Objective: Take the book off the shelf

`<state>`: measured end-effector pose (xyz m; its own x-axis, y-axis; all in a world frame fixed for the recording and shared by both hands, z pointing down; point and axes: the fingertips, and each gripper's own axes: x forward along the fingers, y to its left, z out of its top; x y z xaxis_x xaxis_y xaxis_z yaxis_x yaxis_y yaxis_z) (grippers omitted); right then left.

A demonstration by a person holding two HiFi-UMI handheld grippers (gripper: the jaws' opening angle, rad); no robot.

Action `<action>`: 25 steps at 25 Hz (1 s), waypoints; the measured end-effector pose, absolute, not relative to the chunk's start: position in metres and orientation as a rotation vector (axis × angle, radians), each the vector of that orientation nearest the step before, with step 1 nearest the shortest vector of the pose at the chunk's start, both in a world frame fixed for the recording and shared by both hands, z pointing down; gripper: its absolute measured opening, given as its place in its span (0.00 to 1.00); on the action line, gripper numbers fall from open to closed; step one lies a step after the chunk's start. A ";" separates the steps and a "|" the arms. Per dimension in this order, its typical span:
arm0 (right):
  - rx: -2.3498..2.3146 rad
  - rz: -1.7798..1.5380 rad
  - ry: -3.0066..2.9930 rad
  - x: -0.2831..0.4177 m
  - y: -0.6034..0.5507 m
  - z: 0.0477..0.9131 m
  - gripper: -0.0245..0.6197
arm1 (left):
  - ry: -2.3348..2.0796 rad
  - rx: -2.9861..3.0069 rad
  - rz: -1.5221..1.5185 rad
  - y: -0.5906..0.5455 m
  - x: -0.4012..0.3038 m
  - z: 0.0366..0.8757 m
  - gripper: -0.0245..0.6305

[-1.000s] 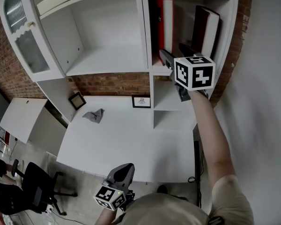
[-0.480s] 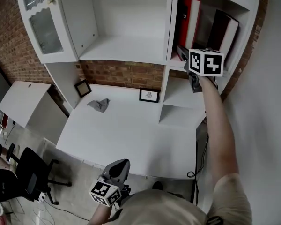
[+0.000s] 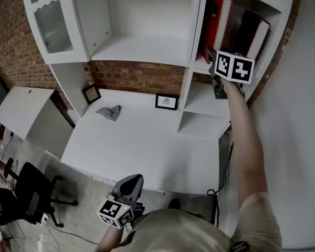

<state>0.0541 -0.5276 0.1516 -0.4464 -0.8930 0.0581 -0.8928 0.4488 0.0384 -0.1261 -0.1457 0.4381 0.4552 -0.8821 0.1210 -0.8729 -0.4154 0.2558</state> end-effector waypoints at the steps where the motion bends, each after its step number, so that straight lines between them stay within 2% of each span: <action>1: 1.616 -0.002 -2.612 0.054 -0.526 0.152 0.30 | -1.504 2.427 -0.048 -0.145 -0.128 0.439 0.04; 25: 1.714 0.025 -2.636 0.077 -0.438 0.150 0.29 | -1.426 2.495 -0.103 -0.109 -0.153 0.433 0.04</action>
